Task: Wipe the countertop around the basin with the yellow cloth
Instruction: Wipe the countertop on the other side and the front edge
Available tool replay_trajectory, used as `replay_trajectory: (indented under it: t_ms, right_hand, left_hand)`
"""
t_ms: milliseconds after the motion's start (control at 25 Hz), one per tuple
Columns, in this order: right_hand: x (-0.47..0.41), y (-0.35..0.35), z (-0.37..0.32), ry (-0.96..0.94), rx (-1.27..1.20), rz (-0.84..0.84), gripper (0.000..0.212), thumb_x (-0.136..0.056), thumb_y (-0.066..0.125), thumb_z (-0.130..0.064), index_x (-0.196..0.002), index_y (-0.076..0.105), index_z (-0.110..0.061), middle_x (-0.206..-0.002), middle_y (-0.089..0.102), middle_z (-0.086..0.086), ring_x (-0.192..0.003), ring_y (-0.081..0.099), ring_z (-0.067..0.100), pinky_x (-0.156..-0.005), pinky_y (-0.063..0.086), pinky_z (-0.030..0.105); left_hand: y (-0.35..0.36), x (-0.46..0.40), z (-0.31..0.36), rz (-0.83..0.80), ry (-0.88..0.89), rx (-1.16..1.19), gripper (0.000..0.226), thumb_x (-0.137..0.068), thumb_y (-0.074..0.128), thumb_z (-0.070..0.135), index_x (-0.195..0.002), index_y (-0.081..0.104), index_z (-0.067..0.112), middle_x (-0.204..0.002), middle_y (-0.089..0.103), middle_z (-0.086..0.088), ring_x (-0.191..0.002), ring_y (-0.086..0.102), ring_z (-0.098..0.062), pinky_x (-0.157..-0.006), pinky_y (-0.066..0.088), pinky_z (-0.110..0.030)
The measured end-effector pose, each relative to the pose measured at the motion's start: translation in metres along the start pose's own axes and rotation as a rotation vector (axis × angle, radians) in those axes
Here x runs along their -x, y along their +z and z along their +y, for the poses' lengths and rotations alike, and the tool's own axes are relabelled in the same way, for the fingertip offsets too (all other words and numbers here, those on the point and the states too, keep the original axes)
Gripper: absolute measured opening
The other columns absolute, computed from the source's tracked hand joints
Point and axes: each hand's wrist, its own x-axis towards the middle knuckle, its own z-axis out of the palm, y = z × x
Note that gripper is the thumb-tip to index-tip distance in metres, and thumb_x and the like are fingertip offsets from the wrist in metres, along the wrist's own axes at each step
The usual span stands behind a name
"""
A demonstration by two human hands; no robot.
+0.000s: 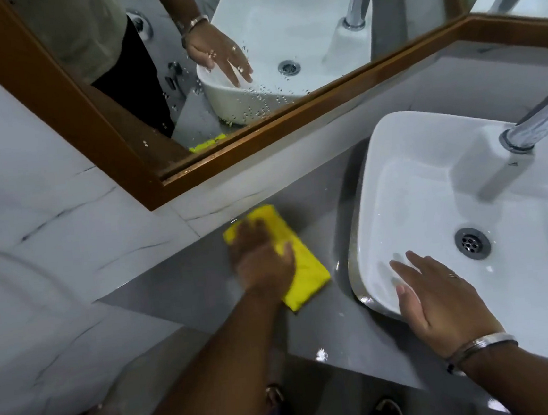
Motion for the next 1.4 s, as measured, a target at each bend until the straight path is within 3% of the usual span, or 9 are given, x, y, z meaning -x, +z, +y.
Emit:
replay_trajectory:
  t_ms: [120, 240, 480, 640, 760, 960, 1080, 1240, 1400]
  right_hand:
    - [0.001, -0.004, -0.001, -0.014, -0.012, 0.007, 0.068, -0.089, 0.009, -0.052, -0.129, 0.053, -0.019, -0.137, 0.053, 0.012, -0.127, 0.047, 0.034, -0.104, 0.041, 0.047]
    - [0.001, -0.005, -0.003, -0.015, -0.012, 0.002, 0.066, -0.088, 0.012, -0.050, -0.128, 0.054, -0.018, -0.136, 0.055, 0.013, -0.126, 0.048, 0.035, -0.102, 0.042, 0.047]
    - [-0.001, -0.001, 0.002, -0.039, 0.001, -0.003, 0.064, -0.087, 0.015, -0.047, -0.130, 0.052, -0.019, -0.137, 0.053, 0.011, -0.128, 0.046, 0.033, -0.105, 0.039, 0.045]
    - [-0.003, 0.001, 0.004, -0.028, 0.009, -0.016, 0.062, -0.087, 0.015, -0.047, -0.132, 0.050, -0.021, -0.139, 0.051, 0.010, -0.129, 0.044, 0.032, -0.105, 0.039, 0.046]
    - [-0.001, -0.002, -0.002, -0.021, 0.003, -0.003, 0.060, -0.086, 0.019, -0.044, -0.129, 0.053, -0.018, -0.136, 0.054, 0.014, -0.125, 0.048, 0.035, -0.102, 0.042, 0.046]
    - [0.000, 0.000, 0.001, -0.016, -0.034, 0.021, 0.061, -0.086, 0.020, -0.045, -0.129, 0.053, -0.018, -0.136, 0.052, 0.018, -0.124, 0.047, 0.037, -0.103, 0.041, 0.047]
    - [0.000, 0.001, 0.003, -0.030, -0.030, -0.003, 0.065, -0.085, 0.013, -0.049, -0.134, 0.047, -0.021, -0.143, 0.046, 0.015, -0.132, 0.040, 0.034, -0.108, 0.036, 0.045]
    - [0.001, -0.003, 0.000, -0.025, -0.042, 0.012, 0.070, -0.082, 0.009, -0.051, -0.136, 0.044, -0.022, -0.147, 0.041, 0.012, -0.134, 0.036, 0.033, -0.109, 0.034, 0.044]
    - [0.005, -0.007, -0.001, -0.044, -0.103, 0.037, 0.069, -0.082, 0.013, -0.052, -0.136, 0.044, -0.020, -0.147, 0.040, 0.013, -0.134, 0.036, 0.033, -0.108, 0.033, 0.043]
  left_hand:
    - [-0.022, 0.038, -0.093, 0.289, -0.382, 0.070, 0.079, -0.085, 0.034, 0.053, -0.142, 0.034, -0.001, -0.146, 0.036, -0.031, -0.135, 0.033, -0.046, -0.113, 0.026, -0.055]
    - [-0.028, 0.068, -0.100, 0.319, -0.559, 0.119, 0.078, -0.083, 0.043, 0.044, -0.141, 0.032, -0.007, -0.144, 0.033, -0.039, -0.133, 0.032, -0.054, -0.109, 0.027, -0.060]
    - [0.010, 0.066, -0.023, 0.064, 0.371, -0.069, 0.073, -0.091, 0.036, 0.054, -0.145, 0.035, 0.005, -0.154, 0.030, -0.019, -0.142, 0.027, -0.038, -0.117, 0.016, -0.047]
    - [-0.034, 0.030, -0.131, 0.262, -0.125, -0.082, 0.076, -0.087, 0.032, 0.049, -0.141, 0.036, -0.005, -0.148, 0.036, -0.029, -0.134, 0.035, -0.047, -0.112, 0.029, -0.054]
    - [-0.026, 0.059, -0.087, 0.196, -0.305, 0.010, 0.074, -0.086, 0.045, 0.042, -0.141, 0.032, -0.007, -0.146, 0.033, -0.035, -0.134, 0.032, -0.051, -0.111, 0.025, -0.057]
    - [0.018, 0.144, 0.074, -0.084, -0.149, 0.122, 0.081, -0.084, 0.033, 0.050, -0.146, 0.027, -0.003, -0.153, 0.024, -0.030, -0.141, 0.025, -0.044, -0.114, 0.012, -0.052]
    - [0.017, 0.121, 0.019, -0.031, -0.118, 0.058, 0.077, -0.087, 0.037, 0.049, -0.143, 0.033, -0.003, -0.150, 0.032, -0.029, -0.137, 0.034, -0.044, -0.113, 0.018, -0.052]
    - [-0.013, 0.080, -0.061, 0.163, -0.579, 0.175, 0.074, -0.094, 0.051, 0.039, -0.147, 0.021, -0.004, -0.155, 0.017, -0.031, -0.143, 0.016, -0.045, -0.116, 0.013, -0.055]
    - [-0.012, 0.104, 0.022, 0.016, -0.735, 0.389, 0.082, -0.093, 0.053, 0.038, -0.148, 0.010, -0.005, -0.156, 0.002, -0.032, -0.145, 0.000, -0.046, -0.116, 0.006, -0.055]
